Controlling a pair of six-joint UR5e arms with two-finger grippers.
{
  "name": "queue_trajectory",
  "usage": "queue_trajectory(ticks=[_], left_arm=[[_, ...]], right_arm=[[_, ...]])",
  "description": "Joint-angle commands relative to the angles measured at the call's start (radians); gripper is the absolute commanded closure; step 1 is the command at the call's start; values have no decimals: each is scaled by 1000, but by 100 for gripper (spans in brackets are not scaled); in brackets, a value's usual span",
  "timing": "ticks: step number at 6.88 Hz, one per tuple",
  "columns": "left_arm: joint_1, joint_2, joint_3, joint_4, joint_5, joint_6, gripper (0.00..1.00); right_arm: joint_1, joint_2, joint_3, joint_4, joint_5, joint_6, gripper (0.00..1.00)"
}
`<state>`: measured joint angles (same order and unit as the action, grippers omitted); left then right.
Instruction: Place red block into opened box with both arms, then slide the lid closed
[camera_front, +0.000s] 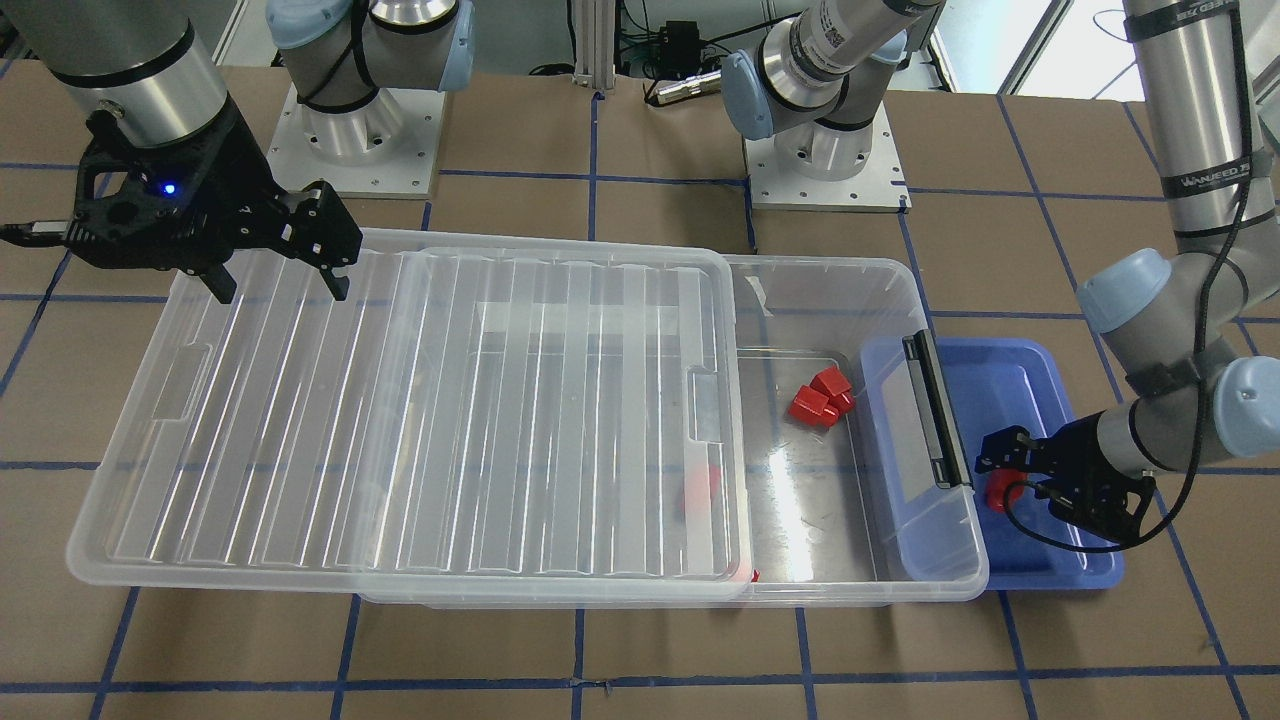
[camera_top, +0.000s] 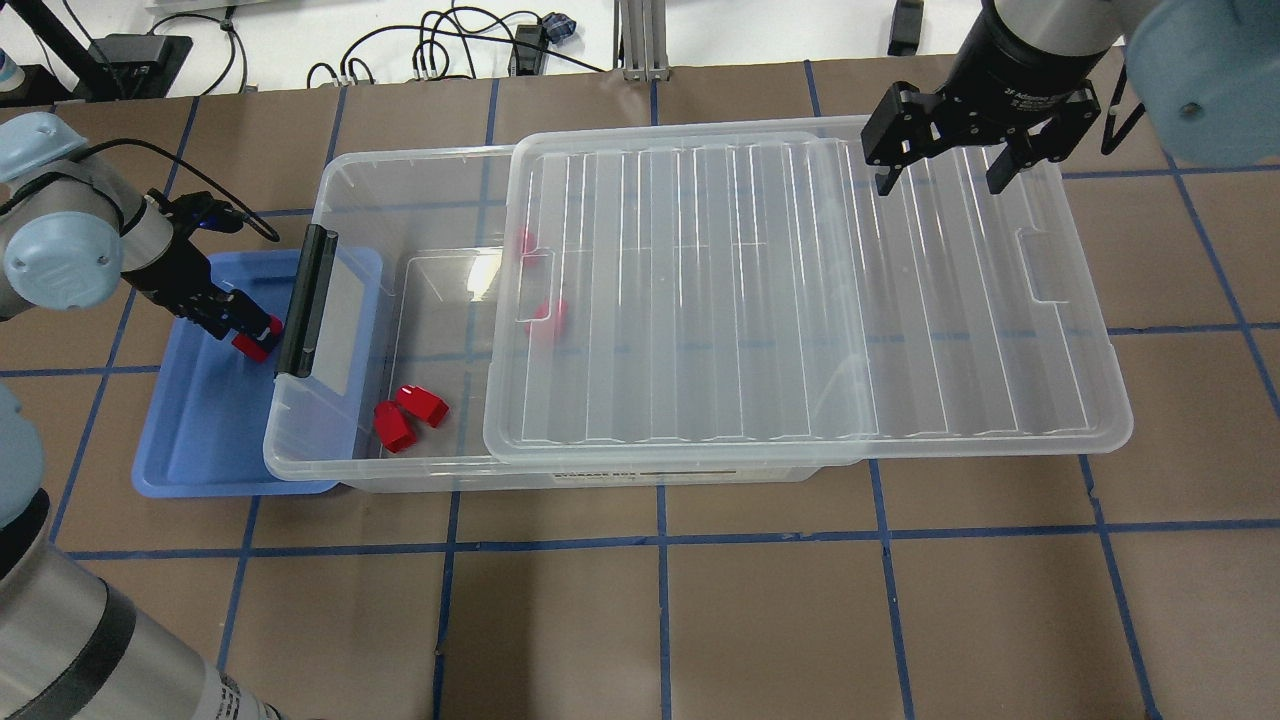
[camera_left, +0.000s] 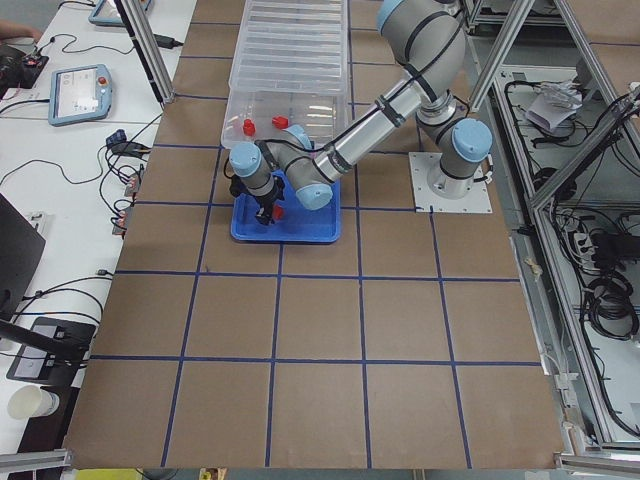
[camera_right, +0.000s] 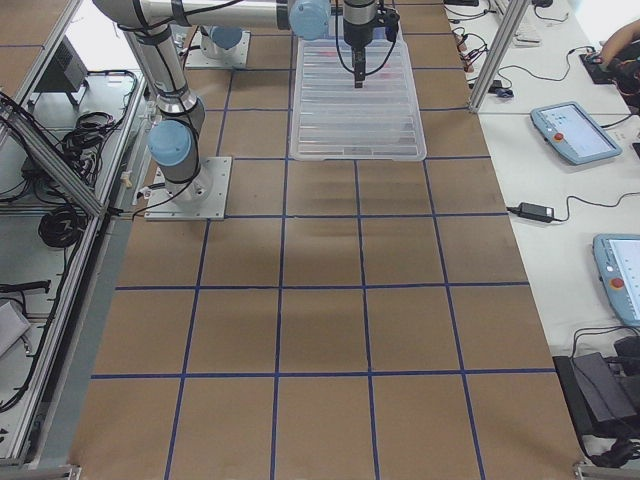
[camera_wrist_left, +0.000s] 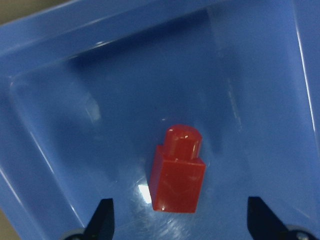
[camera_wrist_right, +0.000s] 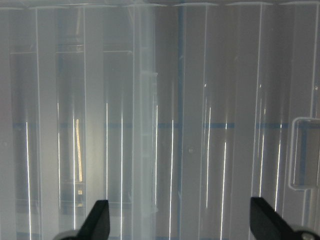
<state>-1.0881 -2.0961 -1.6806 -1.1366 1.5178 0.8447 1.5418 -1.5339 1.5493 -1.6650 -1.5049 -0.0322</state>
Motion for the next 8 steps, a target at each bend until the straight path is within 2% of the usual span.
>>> queue_trajectory(ticks=[1,3,4,5,7,8], left_arm=[[-19,4,8,6,-4,-13,100],[-42,36,31,-5,2,-27,100],[-59,53,95,-70,34,-32,100],[-74,45,199,-110,133,-30,100],[-123,95,382,-427,90,-38,100],[-189,126,421,-465,93,-120,100]], right_arm=[[0,1,0,-1,0,0,0],[-28,9,-3,-4,0,-17,0],[-99,9,-8,4,-3,-18,0],[-202,6,-9,40,-9,-53,0],[-368,27,5,27,-14,-327,0],[-400,64,27,-11,-65,-462,0]])
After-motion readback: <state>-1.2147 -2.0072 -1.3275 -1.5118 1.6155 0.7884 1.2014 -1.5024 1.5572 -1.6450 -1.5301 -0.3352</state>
